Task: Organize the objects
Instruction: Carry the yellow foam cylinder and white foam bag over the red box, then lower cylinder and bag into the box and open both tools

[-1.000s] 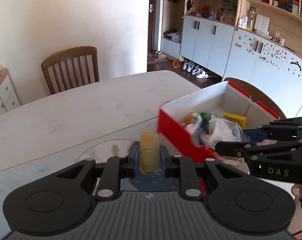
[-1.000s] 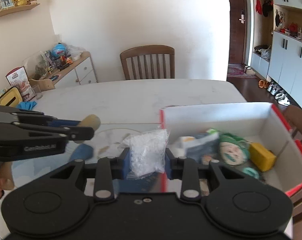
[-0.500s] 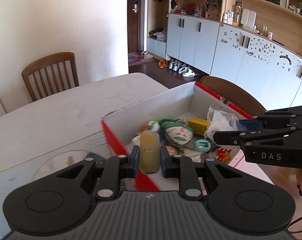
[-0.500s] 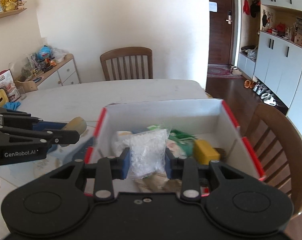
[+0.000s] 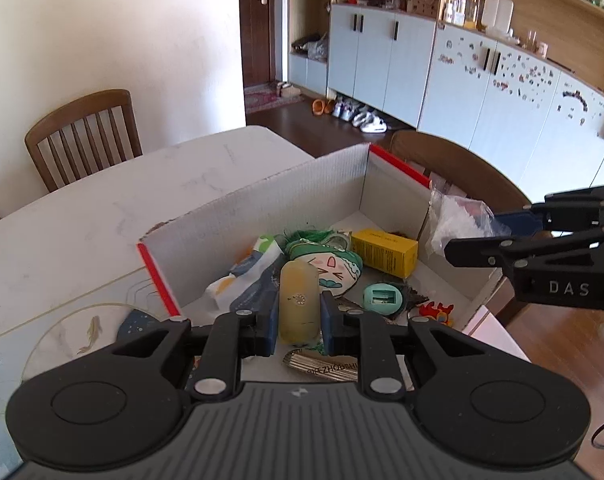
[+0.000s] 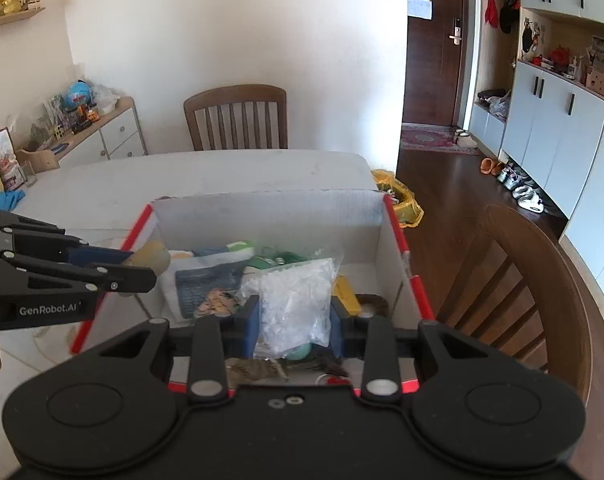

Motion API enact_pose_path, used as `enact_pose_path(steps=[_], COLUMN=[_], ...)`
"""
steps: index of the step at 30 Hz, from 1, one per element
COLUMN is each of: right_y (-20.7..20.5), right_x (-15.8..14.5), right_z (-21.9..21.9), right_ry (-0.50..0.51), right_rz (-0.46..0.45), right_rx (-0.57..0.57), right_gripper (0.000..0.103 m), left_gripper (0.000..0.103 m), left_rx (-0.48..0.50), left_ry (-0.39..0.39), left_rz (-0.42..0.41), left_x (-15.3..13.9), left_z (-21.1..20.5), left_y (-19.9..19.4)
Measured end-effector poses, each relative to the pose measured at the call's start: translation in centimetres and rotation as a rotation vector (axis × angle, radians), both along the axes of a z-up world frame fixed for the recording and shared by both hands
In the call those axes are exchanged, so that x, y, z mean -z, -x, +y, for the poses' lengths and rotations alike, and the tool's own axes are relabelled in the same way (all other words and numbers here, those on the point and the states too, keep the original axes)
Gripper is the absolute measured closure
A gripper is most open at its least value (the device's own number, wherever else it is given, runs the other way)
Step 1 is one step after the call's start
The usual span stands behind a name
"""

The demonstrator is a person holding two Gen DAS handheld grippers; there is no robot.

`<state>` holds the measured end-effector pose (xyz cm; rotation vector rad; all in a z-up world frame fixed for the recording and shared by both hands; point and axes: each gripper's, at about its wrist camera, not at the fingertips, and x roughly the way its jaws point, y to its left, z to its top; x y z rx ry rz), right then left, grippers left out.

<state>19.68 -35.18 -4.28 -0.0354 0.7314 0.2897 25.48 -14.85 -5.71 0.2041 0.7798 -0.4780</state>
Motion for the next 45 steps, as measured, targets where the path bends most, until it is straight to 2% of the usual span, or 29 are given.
enact_pose_path(steps=[18, 35, 45], right_y=[-4.4, -5.9, -6.2], right_x=[4.1, 5.8, 6.2], right_z=[1.1, 1.5, 1.8], right_ry=[0.046, 0.092, 0.107], right_rz=[0.077, 0.113, 0.133], right_rx=[-0.079, -0.105, -0.112], right_gripper=[0.071, 0.07, 0.07], left_gripper=[0.082, 0.082, 0.082], left_rx=[-0.045, -0.024, -0.037], left_ry=[-0.123, -0.193, -0.168], left_rz=[0.078, 0.153, 0.185], left_x=[4.3, 6.5, 6.5], left_z=[-3.4, -4.7, -4.3], left_y=[-4.8, -6.3, -6.6])
